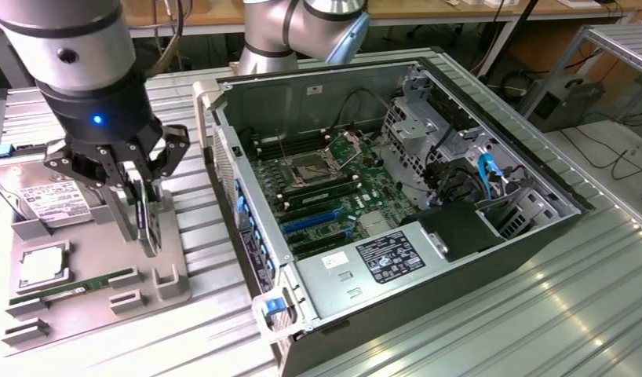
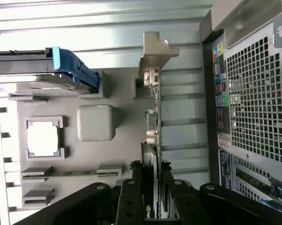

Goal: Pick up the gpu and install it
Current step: 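Pick up the gpu and move the gpu toward the slot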

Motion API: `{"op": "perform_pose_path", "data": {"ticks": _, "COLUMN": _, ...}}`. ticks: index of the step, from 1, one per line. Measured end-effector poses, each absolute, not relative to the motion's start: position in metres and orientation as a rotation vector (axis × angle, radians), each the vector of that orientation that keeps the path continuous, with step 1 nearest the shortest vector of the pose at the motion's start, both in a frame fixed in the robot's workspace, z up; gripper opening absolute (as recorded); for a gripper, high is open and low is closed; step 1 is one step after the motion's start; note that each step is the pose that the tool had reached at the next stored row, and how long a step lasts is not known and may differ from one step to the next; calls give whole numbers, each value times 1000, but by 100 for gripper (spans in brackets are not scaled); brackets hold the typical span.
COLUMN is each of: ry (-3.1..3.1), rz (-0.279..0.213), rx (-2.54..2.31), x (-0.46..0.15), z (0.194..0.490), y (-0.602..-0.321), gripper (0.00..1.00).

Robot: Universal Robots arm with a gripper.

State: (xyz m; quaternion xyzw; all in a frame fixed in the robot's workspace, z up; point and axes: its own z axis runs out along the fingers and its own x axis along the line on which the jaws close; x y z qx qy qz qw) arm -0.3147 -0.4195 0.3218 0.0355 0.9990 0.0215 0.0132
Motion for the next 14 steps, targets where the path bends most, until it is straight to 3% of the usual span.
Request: {"op": "perform_pose_path", "data": {"ticks": 14, "ry": 3113, "rz": 80, "rx": 92, "x": -310, "z": 402, "y": -428, "gripper": 26}}
